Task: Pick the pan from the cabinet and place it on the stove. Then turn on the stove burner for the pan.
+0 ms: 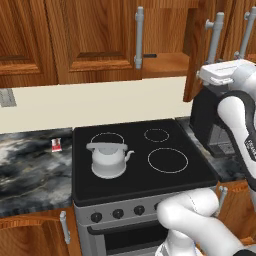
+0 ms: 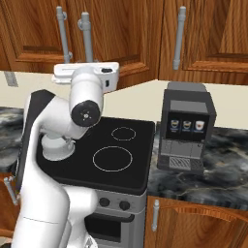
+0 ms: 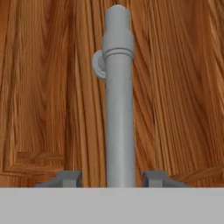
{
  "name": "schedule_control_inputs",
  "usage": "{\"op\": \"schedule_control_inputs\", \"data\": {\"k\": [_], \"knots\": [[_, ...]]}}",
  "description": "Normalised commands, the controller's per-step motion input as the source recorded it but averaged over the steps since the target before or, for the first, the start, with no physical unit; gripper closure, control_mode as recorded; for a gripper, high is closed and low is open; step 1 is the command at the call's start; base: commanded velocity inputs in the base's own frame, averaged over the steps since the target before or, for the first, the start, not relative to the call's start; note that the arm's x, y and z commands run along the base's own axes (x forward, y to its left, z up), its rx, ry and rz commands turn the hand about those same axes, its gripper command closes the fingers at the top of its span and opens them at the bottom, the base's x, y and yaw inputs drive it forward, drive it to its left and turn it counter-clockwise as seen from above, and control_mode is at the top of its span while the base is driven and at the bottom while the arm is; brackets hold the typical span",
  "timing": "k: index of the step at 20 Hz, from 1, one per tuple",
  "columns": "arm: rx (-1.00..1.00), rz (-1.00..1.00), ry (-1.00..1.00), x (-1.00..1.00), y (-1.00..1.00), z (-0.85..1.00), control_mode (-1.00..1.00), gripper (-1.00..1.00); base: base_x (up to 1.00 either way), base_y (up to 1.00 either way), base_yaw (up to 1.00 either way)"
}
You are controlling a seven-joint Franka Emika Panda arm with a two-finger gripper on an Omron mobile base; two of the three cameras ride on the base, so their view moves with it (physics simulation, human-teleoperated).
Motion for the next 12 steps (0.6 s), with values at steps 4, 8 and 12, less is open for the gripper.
{"op": "schedule_control_inputs", "data": {"k": [4,8,12], "knots": [[0.0,0.0,0.0,-0.53,-0.02,0.0,-1.0,-1.0,0.0,0.0,0.0],[0.0,0.0,-0.05,-0.99,0.0,0.24,-1.0,-1.0,0.0,0.0,0.0],[-0.01,0.0,-0.01,-0.97,0.13,0.35,-1.0,-1.0,0.0,0.0,0.0]]}}
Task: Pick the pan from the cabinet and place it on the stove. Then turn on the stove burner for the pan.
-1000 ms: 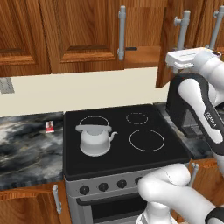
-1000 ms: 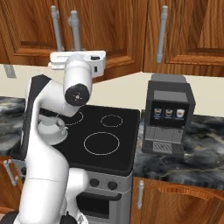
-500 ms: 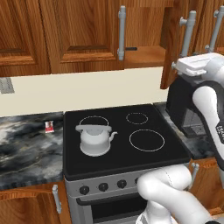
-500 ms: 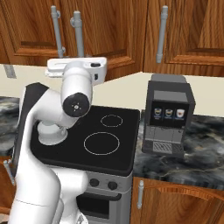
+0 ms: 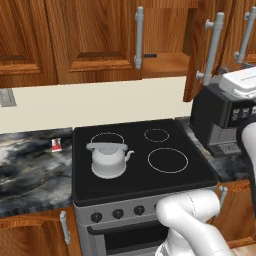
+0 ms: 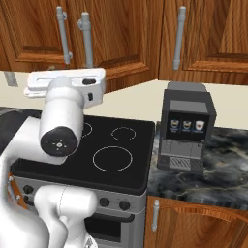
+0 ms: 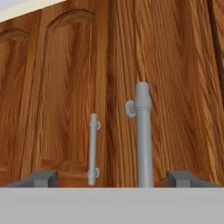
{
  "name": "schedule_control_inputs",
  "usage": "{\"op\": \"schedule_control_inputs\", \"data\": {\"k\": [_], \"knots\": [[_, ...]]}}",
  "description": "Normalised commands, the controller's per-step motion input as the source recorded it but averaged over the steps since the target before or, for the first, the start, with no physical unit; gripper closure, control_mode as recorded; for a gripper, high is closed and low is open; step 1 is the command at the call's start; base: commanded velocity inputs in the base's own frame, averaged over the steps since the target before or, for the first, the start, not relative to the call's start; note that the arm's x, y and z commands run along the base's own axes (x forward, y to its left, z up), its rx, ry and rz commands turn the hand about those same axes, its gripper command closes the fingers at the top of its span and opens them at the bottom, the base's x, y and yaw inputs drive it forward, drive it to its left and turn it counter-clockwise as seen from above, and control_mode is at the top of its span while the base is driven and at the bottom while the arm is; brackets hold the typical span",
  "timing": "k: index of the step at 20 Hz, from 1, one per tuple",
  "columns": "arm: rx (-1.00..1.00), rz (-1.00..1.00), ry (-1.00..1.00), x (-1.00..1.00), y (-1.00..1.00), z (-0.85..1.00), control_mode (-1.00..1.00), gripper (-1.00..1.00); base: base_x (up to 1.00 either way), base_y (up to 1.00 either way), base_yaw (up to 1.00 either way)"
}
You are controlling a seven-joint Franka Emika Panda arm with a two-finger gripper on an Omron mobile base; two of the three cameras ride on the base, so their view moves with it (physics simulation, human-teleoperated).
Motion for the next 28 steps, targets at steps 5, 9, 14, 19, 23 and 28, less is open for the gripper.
{"op": "schedule_control_inputs", "data": {"k": [5,9,14,19,23,28], "knots": [[-0.08,-0.07,0.01,-0.48,0.51,0.36,-1.0,-1.0,0.0,0.0,0.0],[-0.16,-0.17,0.1,-0.03,0.71,0.06,-1.0,-1.0,0.0,0.0,0.0],[-0.28,-0.23,0.21,0.16,0.8,-0.09,-1.0,-1.0,0.0,0.0,0.0],[-0.34,-0.19,0.23,0.44,0.56,-0.16,-1.0,-1.0,0.0,0.0,0.0],[-0.32,-0.19,0.16,0.59,0.16,-0.18,-1.0,-1.0,0.0,0.0,0.0],[-0.27,-0.16,0.14,0.65,0.01,-0.22,-1.0,-1.0,0.0,0.0,0.0]]}}
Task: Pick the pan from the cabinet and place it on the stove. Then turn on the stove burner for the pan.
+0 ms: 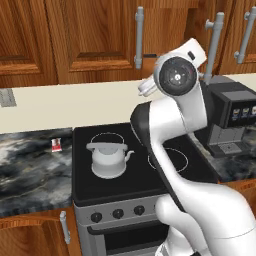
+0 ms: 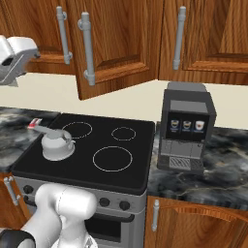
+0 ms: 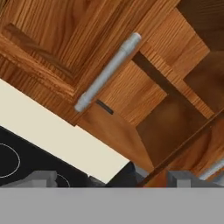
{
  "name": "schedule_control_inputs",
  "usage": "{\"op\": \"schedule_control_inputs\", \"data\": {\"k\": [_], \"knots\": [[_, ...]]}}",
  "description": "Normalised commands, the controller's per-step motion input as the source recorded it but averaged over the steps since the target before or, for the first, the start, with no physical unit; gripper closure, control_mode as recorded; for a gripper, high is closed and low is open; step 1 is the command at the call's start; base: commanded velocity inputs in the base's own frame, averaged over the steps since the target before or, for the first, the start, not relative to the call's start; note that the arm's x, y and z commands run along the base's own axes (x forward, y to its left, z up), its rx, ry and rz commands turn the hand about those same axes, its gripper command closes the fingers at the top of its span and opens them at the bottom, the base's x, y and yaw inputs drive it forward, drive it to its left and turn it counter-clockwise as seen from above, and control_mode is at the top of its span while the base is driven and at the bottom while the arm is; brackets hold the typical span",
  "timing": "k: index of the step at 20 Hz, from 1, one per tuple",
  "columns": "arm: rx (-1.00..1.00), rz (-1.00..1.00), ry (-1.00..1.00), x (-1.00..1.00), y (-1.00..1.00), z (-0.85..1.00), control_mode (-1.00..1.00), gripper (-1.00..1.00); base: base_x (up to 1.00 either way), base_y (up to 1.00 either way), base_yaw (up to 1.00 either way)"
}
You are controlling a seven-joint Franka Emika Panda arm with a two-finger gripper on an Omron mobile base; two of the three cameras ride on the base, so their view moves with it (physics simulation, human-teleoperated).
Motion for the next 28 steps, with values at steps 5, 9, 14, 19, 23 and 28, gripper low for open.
{"op": "schedule_control_inputs", "data": {"k": [5,9,14,19,23,28], "knots": [[-0.22,-0.14,0.1,0.66,0.0,-0.37,-1.0,-1.0,0.0,0.0,0.0],[-0.16,-0.1,0.08,0.65,-0.13,-0.35,-1.0,-1.0,0.0,0.0,0.0],[-0.11,-0.07,0.08,0.58,-0.32,-0.2,-1.0,-1.0,0.0,0.0,0.0],[-0.07,-0.07,0.08,0.19,-0.59,-0.05,-1.0,-1.0,0.0,0.0,0.0],[-0.03,-0.09,0.11,0.03,-0.64,-0.14,-1.0,-1.0,0.0,0.0,0.0],[0.0,-0.13,0.02,-0.36,-0.77,-0.19,-1.0,-1.0,0.0,0.0,0.0]]}}
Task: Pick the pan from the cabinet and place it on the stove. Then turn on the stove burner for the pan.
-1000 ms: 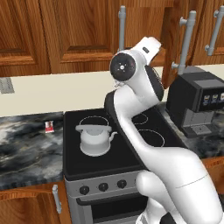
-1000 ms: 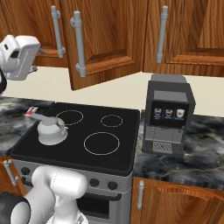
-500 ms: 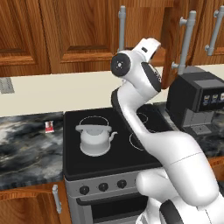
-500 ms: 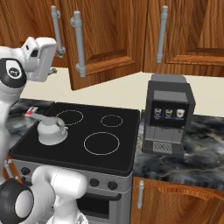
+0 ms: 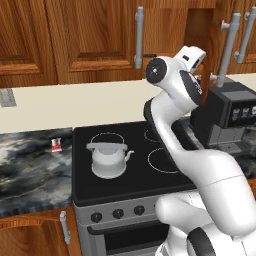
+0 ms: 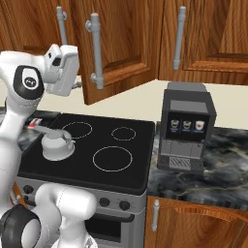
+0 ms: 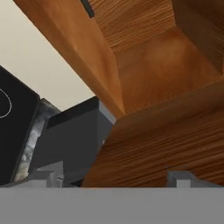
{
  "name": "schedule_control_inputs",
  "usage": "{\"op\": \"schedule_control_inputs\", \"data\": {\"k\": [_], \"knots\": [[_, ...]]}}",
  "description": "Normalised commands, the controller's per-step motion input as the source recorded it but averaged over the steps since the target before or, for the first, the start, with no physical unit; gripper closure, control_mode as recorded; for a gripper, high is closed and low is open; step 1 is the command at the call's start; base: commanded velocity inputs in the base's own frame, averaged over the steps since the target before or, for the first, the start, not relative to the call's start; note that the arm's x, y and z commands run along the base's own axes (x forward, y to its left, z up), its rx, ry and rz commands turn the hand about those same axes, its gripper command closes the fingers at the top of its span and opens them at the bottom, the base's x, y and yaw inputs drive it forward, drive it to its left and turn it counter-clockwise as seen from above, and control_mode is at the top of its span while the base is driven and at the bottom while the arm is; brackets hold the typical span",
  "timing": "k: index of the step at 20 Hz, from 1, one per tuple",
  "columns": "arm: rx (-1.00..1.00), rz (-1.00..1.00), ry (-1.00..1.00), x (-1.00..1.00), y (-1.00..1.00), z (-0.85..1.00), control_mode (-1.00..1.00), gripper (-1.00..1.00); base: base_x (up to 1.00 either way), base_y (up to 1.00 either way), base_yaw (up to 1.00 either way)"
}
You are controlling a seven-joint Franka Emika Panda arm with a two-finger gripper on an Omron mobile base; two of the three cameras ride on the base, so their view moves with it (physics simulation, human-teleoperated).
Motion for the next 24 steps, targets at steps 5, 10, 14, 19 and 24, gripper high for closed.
{"op": "schedule_control_inputs", "data": {"k": [5,10,14,19,24], "knots": [[0.0,-0.15,0.05,-0.33,-0.87,-0.09,-1.0,-1.0,0.0,0.0,0.0],[0.0,-0.11,0.08,-0.05,-0.98,-0.01,-1.0,-1.0,0.0,0.0,0.0],[0.02,-0.08,0.08,-0.04,-0.99,-0.06,-1.0,-1.0,0.0,0.0,0.0],[0.05,-0.05,0.06,-0.07,-0.72,-0.18,-1.0,-1.0,0.0,0.0,0.0],[0.03,-0.04,0.06,0.0,-0.46,-0.07,-1.0,-1.0,0.0,0.0,0.0]]}}
